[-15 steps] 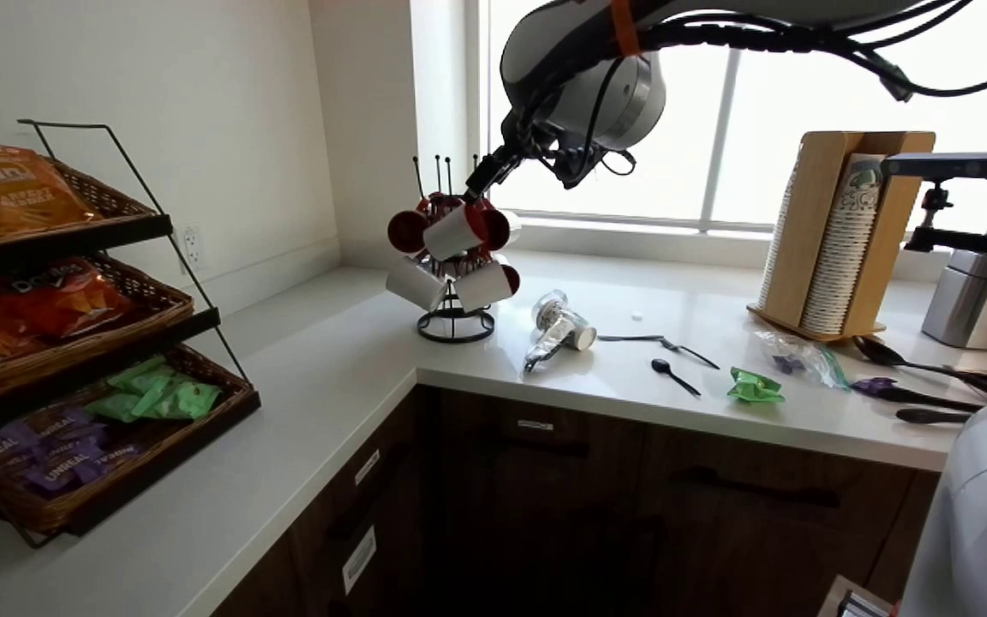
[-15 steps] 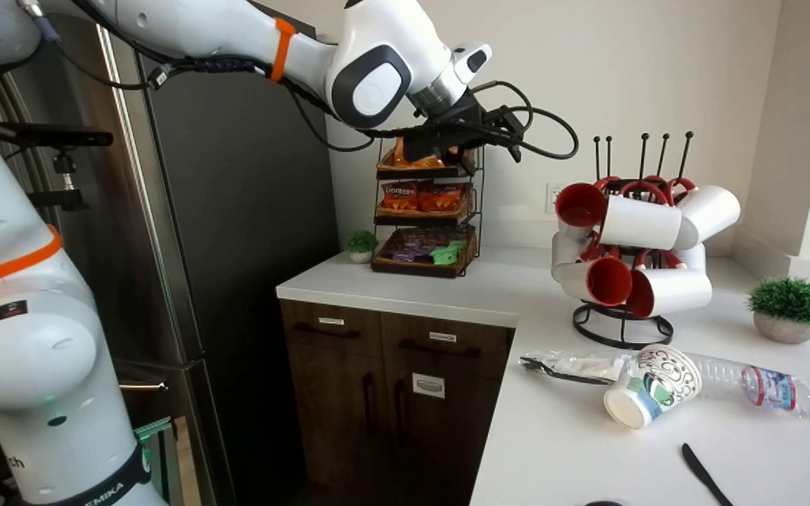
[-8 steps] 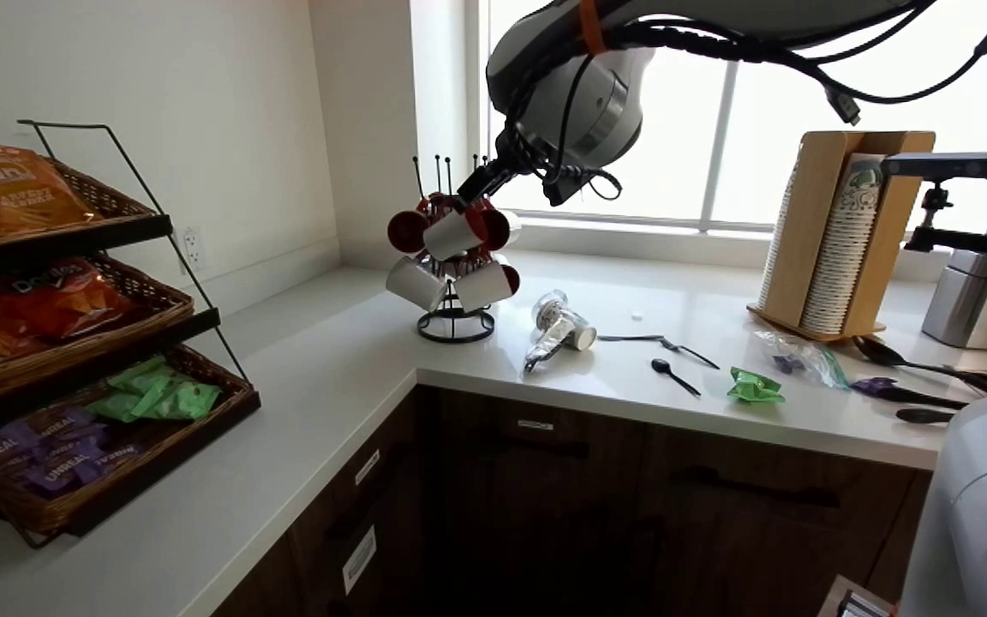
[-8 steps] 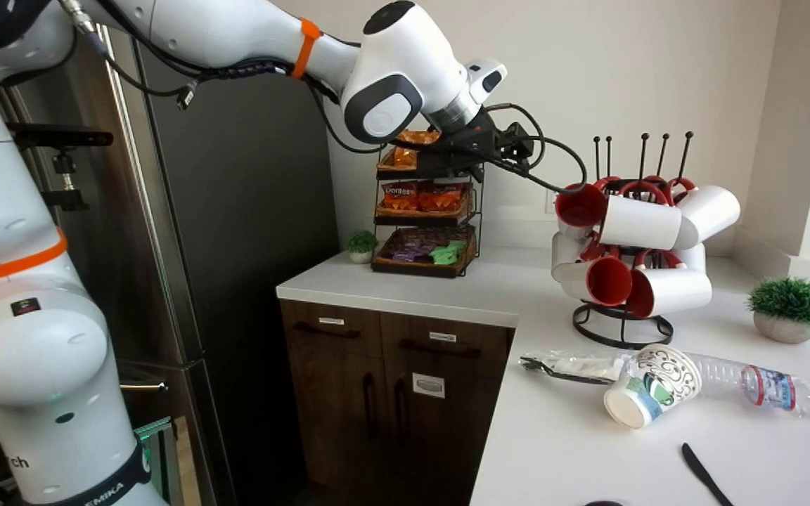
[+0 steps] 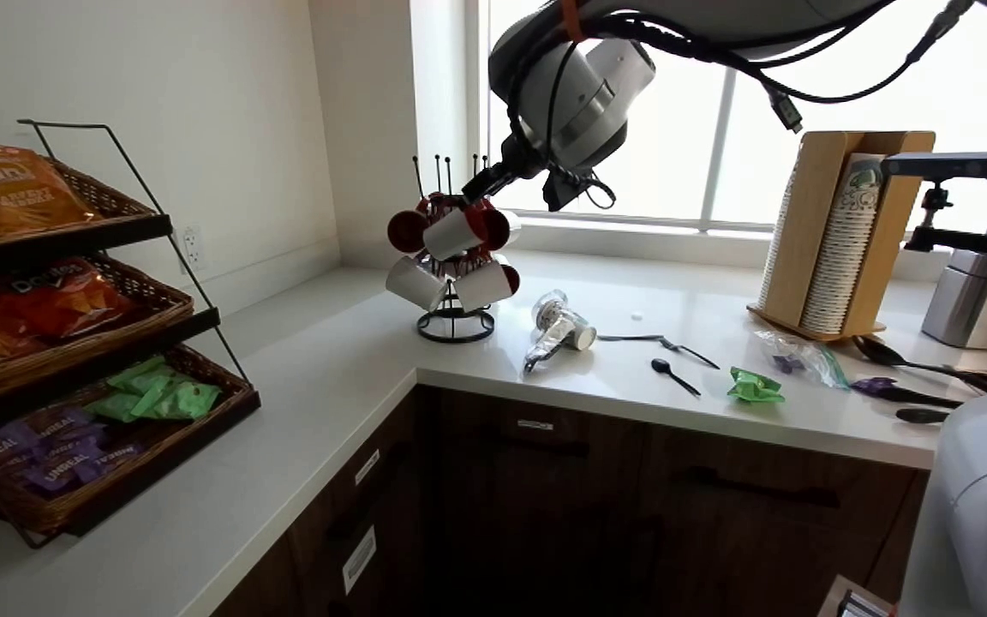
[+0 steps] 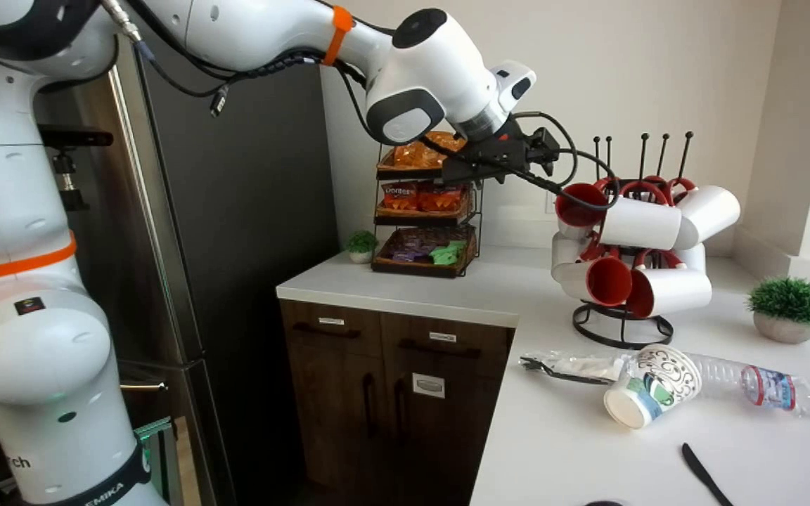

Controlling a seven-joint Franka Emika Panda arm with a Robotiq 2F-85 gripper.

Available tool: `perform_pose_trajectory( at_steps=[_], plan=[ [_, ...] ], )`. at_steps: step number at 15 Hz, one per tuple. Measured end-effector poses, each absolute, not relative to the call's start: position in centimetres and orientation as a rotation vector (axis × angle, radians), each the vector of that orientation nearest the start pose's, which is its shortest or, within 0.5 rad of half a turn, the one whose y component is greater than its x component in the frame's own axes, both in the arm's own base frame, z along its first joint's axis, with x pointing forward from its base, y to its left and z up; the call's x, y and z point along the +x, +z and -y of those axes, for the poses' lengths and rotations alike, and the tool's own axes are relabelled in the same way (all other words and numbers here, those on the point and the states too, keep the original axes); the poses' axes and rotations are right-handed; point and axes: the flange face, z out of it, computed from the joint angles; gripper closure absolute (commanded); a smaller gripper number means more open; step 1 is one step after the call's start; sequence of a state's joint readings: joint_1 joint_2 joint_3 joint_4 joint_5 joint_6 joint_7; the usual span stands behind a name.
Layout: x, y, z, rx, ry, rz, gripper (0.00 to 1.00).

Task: Remove one mug from the rack and put it on the table

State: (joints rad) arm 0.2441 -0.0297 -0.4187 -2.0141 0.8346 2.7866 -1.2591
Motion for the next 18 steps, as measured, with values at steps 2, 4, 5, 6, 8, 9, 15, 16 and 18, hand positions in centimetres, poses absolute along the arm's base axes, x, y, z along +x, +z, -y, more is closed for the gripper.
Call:
perform_pose_trajectory(
  at_steps=[2, 4, 5, 6, 8, 9, 15, 16, 18],
  plan=[
    [58.2, 53.8, 14.5, -2.772, -1.426, 0.575, 0.00],
    [58.9, 53.0, 14.9, -2.768, -1.407, 0.580, 0.00],
    [59.3, 52.5, 14.9, -2.767, -1.399, 0.585, 0.00],
    [59.7, 52.1, 15.0, -2.766, -1.389, 0.592, 0.00],
    [60.5, 51.4, 15.1, -2.765, -1.374, 0.600, 0.00],
    [60.8, 51.1, 15.2, -2.766, -1.371, 0.600, 0.00],
    [62.7, 50.2, 15.7, -2.746, -1.407, 0.575, 0.00],
    [63.0, 50.1, 15.8, -2.736, -1.411, 0.577, 0.02],
    [63.4, 50.0, 16.1, -2.716, -1.417, 0.585, 0.06]
  ],
)
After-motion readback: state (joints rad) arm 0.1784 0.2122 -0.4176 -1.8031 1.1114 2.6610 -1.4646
